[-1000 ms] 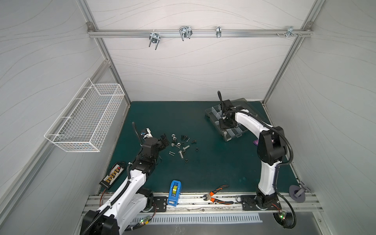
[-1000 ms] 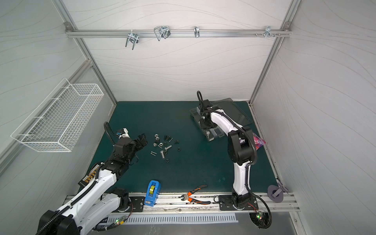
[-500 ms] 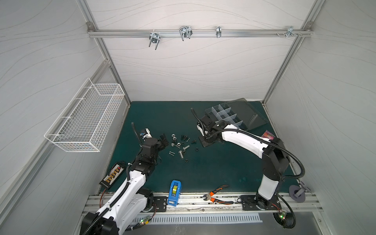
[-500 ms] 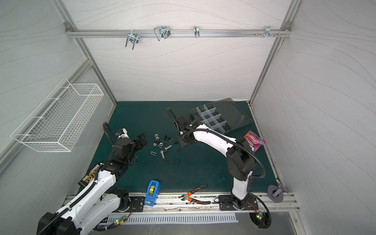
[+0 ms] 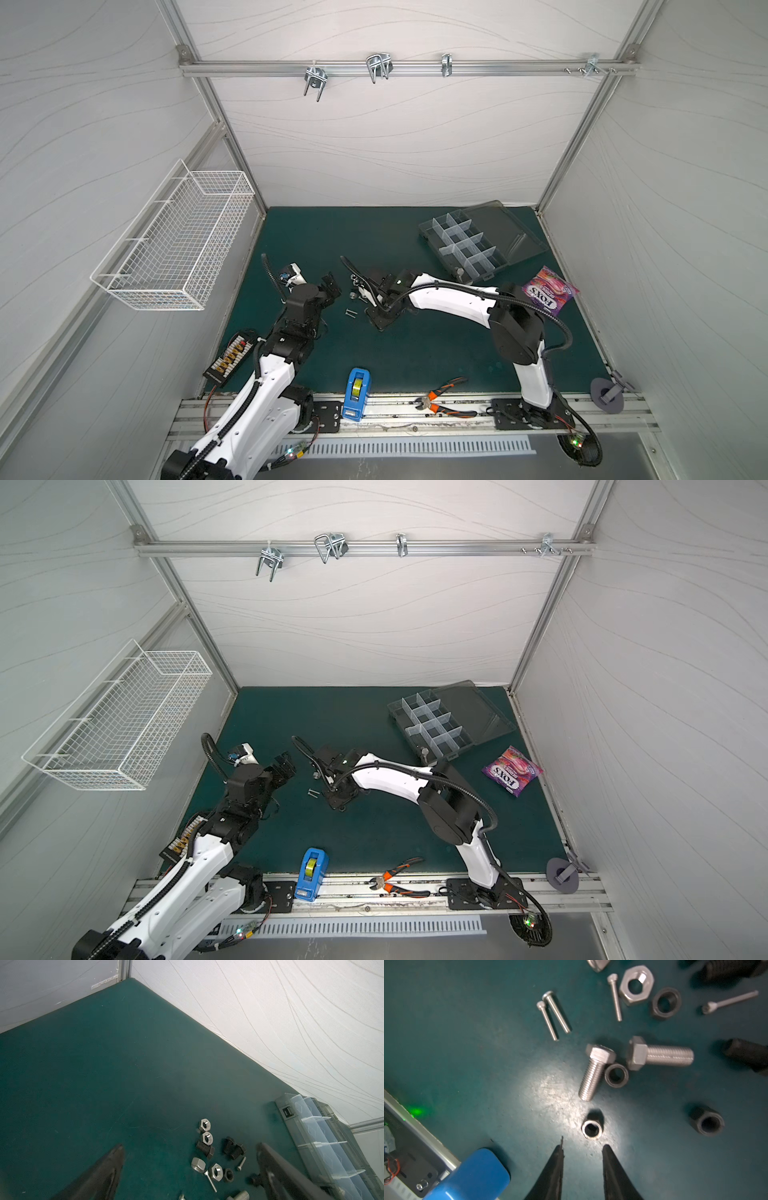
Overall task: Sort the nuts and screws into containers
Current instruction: 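Move the right gripper back over the bolt and nut pile, then grasp a silver hex bolt in the pile with the right gripper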
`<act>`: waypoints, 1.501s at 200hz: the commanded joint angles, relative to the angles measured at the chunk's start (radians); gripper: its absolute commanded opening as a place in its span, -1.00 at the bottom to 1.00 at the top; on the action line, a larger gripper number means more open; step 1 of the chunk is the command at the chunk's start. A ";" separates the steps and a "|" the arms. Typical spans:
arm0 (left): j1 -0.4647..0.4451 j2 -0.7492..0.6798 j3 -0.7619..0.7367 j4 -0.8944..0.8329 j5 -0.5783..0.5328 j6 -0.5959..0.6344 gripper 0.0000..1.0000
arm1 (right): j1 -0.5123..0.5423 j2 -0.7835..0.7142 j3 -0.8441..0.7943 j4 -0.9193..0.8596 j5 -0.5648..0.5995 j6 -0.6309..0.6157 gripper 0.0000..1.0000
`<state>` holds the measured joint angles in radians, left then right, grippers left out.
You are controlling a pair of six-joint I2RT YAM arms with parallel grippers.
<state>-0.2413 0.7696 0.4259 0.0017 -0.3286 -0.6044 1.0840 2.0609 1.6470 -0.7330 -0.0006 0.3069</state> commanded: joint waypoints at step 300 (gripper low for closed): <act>-0.001 -0.028 -0.003 -0.008 -0.037 -0.034 0.99 | 0.006 0.285 0.233 -0.065 0.074 -0.012 -0.46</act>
<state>-0.2413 0.7376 0.4217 -0.0284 -0.3622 -0.6193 1.0855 2.3005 1.8648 -0.7528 0.0483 0.3122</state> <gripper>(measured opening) 0.996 0.307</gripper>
